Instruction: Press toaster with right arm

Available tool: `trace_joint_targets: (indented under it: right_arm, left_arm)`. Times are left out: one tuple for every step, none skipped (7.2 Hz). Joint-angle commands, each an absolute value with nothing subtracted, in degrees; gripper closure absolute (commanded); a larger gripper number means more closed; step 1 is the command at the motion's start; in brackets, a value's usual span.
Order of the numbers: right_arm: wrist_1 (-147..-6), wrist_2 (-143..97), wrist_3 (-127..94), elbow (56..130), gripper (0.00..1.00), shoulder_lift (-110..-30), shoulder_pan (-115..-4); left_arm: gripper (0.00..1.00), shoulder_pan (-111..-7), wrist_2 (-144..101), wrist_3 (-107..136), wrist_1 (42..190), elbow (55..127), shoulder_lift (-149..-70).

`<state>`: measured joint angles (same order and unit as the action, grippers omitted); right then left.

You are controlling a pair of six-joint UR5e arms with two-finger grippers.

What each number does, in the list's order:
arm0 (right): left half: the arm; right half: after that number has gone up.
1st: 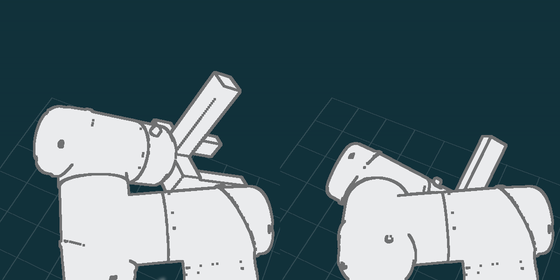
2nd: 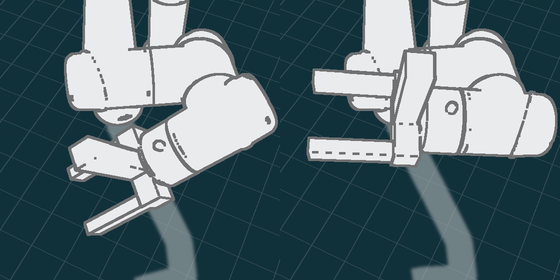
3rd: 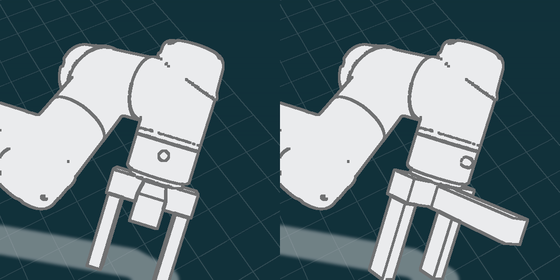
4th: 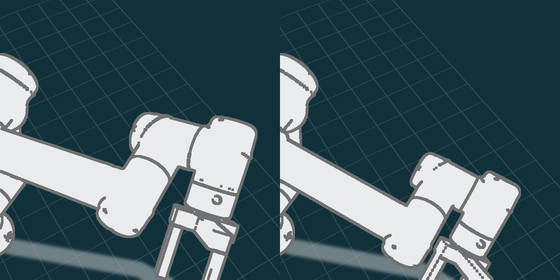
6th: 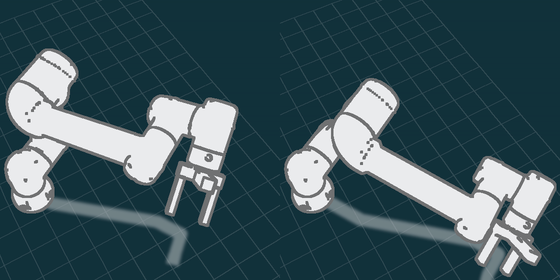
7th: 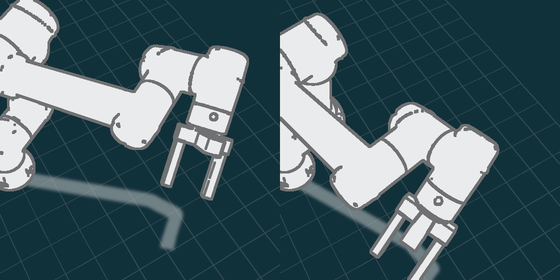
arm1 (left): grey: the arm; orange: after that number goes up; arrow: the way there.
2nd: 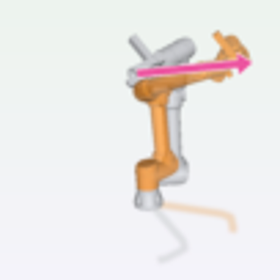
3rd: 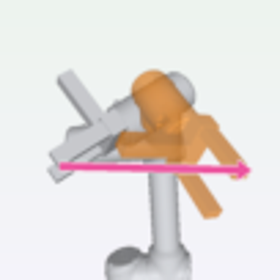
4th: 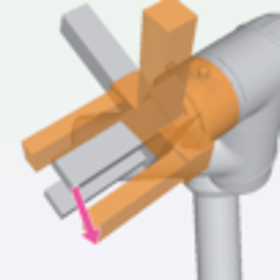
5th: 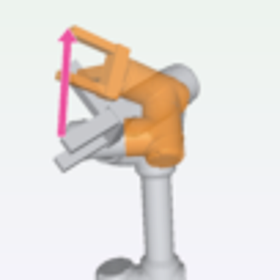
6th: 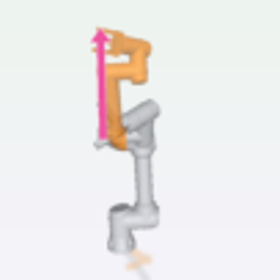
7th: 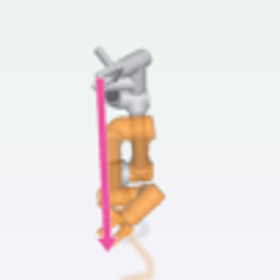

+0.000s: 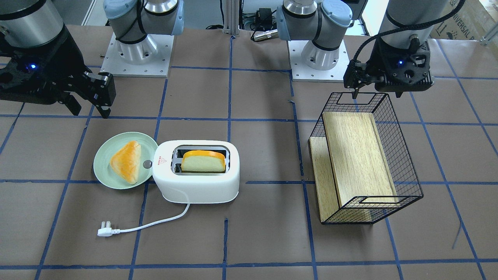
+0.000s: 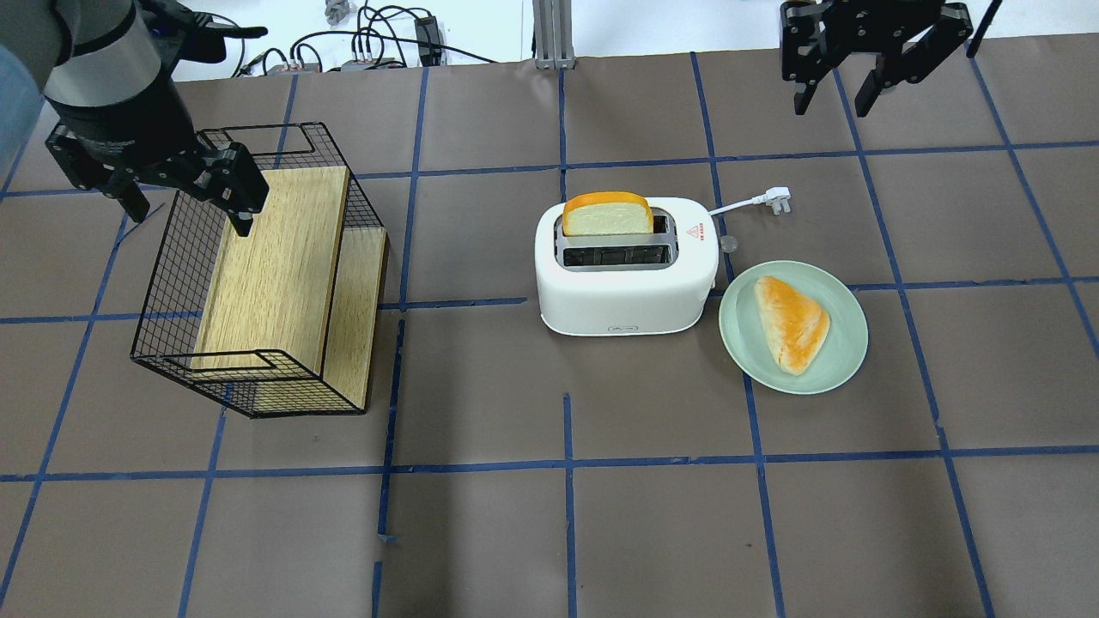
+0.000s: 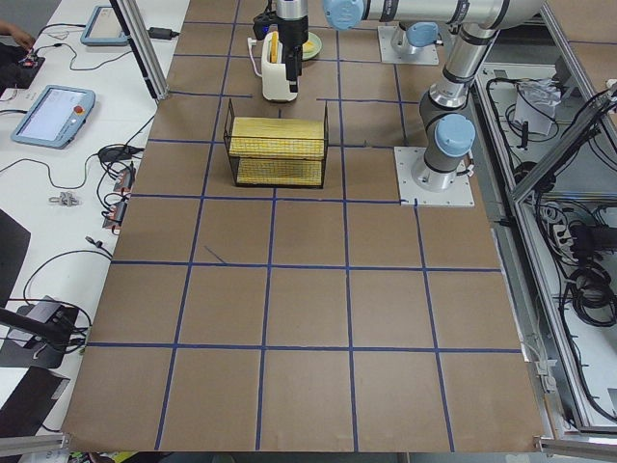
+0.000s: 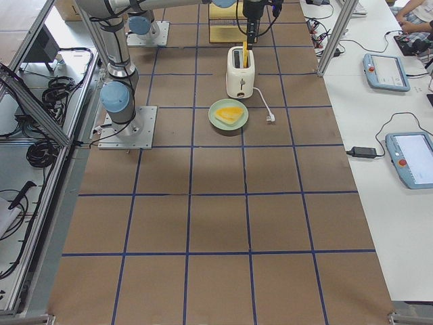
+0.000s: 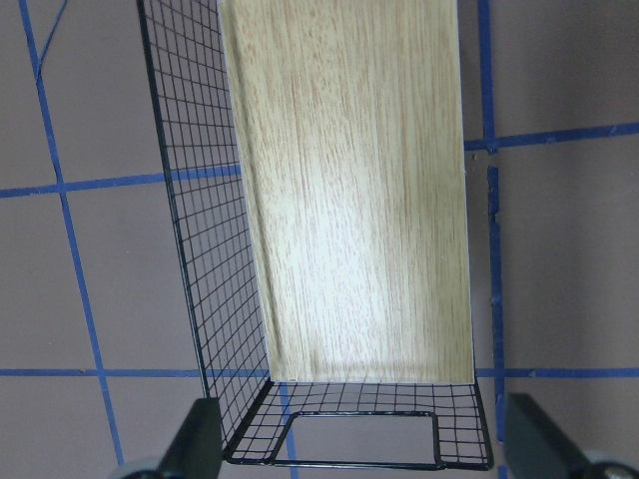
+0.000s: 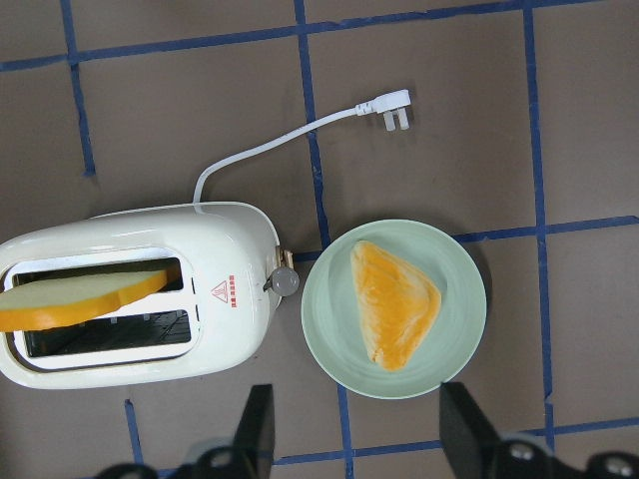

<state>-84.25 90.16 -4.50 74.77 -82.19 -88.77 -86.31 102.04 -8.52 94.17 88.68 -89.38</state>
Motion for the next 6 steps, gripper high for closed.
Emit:
trace_joint_targets:
  right_arm:
    - [-84.2,91.22,-2.57,77.15,0.0,-82.61,-88.94]
    - [-84.46,91.23,-2.03,78.73,0.0,-82.7,-88.95]
    - [-84.2,91.32,-2.54,79.18,0.0,-82.62,-89.03]
    - [-85.77,91.14,-2.64,79.36,0.0,-82.53,-88.95]
    - [-87.61,91.14,-2.64,79.45,0.0,-82.44,-88.95]
    - [-87.8,91.4,-2.64,80.06,0.0,-82.7,-89.03]
  left_arm:
    - [0.0,-86.31,102.04,-8.53,94.13,88.68,-89.38]
    - [0.0,-86.31,102.04,-8.53,94.13,88.68,-89.38]
    - [0.0,-86.31,102.04,-8.53,94.22,88.68,-89.38]
    - [0.0,-86.31,102.04,-8.53,94.13,88.68,-89.38]
    - [0.0,-86.31,102.04,-8.53,94.13,88.68,-89.38]
    - [0.0,-86.31,102.04,-8.53,94.13,88.68,-89.38]
